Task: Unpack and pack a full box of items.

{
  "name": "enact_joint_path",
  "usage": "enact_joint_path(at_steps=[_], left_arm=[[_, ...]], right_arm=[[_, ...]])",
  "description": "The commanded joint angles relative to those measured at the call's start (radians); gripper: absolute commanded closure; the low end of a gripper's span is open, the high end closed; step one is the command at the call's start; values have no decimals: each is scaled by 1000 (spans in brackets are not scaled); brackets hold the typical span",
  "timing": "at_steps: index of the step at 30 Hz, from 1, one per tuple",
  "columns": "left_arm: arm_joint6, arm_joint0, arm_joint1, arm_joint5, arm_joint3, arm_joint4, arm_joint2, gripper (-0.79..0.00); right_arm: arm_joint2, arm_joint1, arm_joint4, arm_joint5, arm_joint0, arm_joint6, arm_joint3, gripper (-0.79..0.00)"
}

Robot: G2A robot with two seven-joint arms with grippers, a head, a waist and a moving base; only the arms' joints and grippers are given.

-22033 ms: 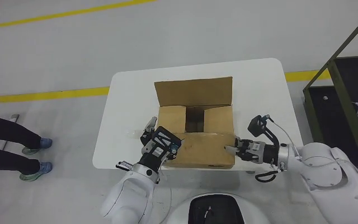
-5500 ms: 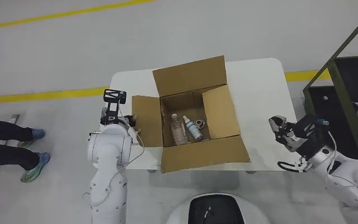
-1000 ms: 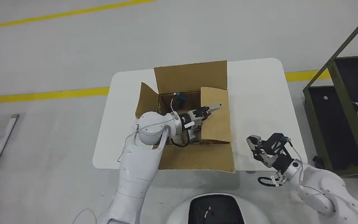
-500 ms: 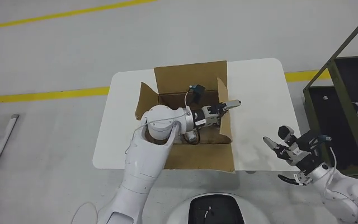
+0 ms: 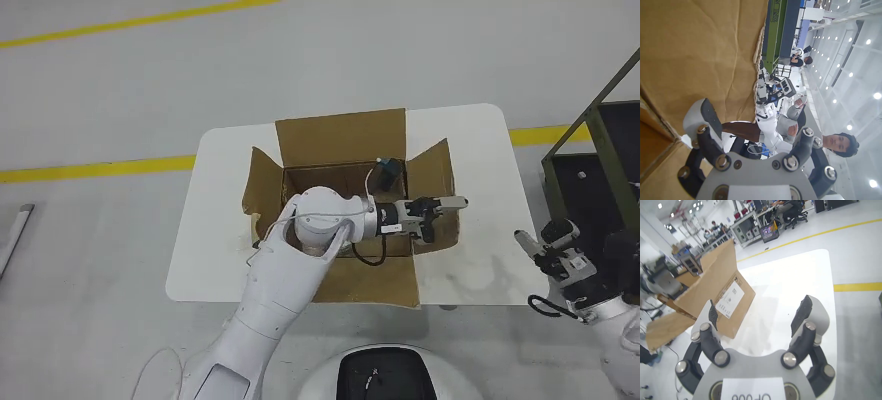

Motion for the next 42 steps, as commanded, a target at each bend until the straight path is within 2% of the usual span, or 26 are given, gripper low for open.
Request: enact_joint_path(at_steps=[1,2,3,4,5,6,11,15,25,28,32,33,34,42], left_arm=[[2,-2,-2,2,15,-7,9,-785],[2,-4,-3,3,22,-7,13,-785],[2,-5,-4,2,27,-6,17,-785],[1,-6,-4,2,31,-5,22,-785],[0,-7,-4,1,36,-2,25,-785],[-1,-9,-4,1,41,5,30,-785],[0,-11,-4,0,48,7,36,-785],[3,-10,-2,4,47,10,38,-785],[1,-2,4,14,38,20,38,-785],[-1,-2,5,14,37,19,39,-785],[-1,-4,6,15,39,19,40,-785],[0,-4,7,15,40,19,39,-785],[0,-5,7,15,41,19,38,-785],[28,-10,26,8,32,53,-12,-785]], right_arm=[[15,0,141,-47,9,31,20,-631],[20,1,179,-61,15,51,27,-471],[25,2,205,-65,23,69,32,-360],[24,2,234,-72,32,86,32,-292],[22,3,258,-77,41,107,34,-271],[20,4,264,-77,53,131,31,-215],[-11,6,259,-57,114,202,15,-302],[-50,6,171,-14,164,240,7,-357],[-153,0,132,9,268,281,66,-354],[-181,-3,112,17,294,281,96,-317],[-214,-8,108,14,315,264,134,-126],[-221,-9,108,12,319,262,143,-46],[-227,-10,111,11,323,260,151,0],[-246,-13,106,12,340,257,188,0]])
